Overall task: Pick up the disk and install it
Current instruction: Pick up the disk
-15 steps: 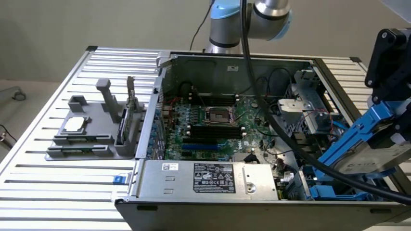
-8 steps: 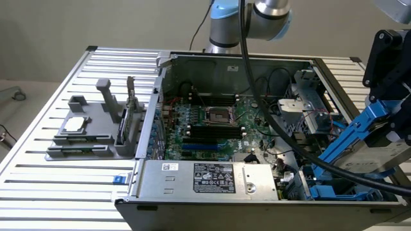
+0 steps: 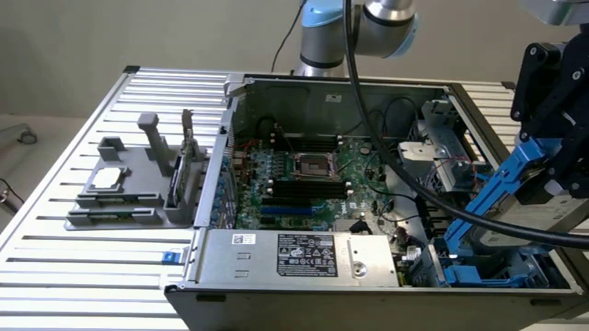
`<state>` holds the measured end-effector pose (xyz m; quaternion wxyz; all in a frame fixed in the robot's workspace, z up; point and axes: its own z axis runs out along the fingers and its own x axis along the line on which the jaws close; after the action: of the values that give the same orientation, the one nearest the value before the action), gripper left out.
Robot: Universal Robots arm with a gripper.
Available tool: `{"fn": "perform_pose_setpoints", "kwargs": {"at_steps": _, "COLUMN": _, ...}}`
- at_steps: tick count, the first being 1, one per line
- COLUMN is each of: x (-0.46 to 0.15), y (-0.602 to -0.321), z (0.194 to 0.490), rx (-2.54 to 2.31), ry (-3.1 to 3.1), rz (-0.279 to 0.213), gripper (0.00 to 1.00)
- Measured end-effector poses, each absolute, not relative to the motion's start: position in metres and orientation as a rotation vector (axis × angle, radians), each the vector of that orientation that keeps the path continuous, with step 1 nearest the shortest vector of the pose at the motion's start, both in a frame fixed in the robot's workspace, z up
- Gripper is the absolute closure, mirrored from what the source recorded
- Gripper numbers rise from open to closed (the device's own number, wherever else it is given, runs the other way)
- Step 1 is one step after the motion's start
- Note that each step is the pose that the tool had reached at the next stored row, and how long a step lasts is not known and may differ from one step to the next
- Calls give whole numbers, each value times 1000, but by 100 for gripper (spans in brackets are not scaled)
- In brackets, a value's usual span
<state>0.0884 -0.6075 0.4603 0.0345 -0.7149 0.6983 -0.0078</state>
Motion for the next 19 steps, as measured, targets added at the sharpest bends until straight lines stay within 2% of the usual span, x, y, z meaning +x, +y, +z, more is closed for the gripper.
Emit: {"fn": "perform_pose_setpoints", "kwargs": {"at_steps": 19, "x": 100, "y": -597, "z": 447, "rx": -2162, "ry": 2206, "rz": -7, "gripper": 67}}
